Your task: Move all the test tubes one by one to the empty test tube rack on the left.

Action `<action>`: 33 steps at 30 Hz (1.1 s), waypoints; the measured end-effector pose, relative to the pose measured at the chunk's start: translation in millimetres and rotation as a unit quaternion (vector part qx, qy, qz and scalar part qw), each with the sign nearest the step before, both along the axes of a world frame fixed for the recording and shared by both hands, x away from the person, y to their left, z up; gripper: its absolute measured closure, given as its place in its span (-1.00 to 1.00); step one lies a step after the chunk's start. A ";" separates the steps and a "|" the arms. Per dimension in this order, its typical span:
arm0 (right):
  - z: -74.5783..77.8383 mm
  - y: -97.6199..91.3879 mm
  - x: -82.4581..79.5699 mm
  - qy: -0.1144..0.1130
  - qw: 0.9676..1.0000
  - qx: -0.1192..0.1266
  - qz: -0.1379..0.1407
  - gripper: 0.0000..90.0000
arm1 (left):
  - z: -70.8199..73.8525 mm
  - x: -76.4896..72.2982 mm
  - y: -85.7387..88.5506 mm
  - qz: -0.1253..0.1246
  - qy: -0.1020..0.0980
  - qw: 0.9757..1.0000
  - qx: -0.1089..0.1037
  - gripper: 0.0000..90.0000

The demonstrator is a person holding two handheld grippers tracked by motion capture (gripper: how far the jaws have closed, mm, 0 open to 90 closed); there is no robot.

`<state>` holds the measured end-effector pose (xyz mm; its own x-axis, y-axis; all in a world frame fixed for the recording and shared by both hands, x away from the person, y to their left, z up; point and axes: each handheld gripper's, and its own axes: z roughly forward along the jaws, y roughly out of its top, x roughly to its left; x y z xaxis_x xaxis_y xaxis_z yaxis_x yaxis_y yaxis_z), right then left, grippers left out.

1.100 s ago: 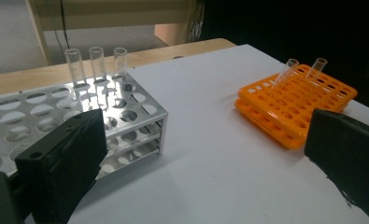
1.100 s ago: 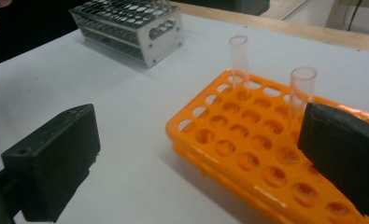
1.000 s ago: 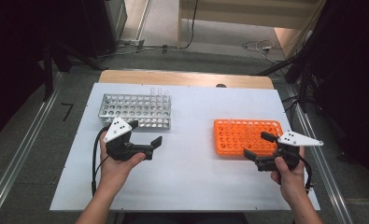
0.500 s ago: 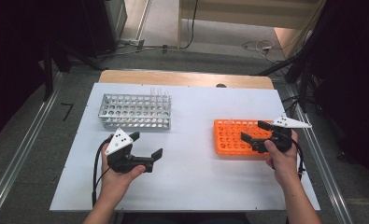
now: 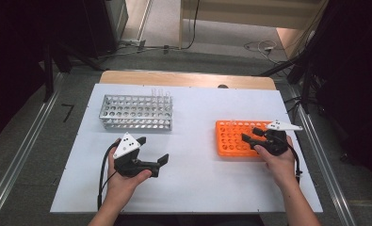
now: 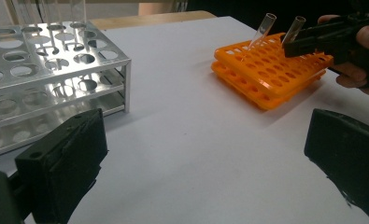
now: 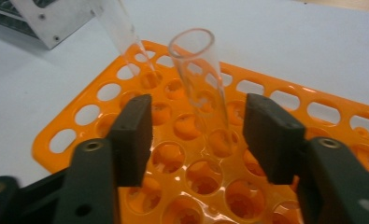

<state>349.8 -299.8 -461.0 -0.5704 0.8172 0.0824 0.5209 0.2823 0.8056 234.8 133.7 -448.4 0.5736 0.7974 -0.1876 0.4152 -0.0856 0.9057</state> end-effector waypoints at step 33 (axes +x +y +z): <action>-9.5 1.0 -4.1 -0.042 0.998 -0.016 -0.036 0.65 | -2.3 0.5 1.5 0.002 0.004 1.000 0.000 -1.00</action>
<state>345.7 -298.9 -470.5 -0.5139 0.8578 0.0095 0.4711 0.2730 0.8388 235.3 135.2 -450.7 0.5696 0.7992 -0.1917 0.4225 -0.0847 0.9024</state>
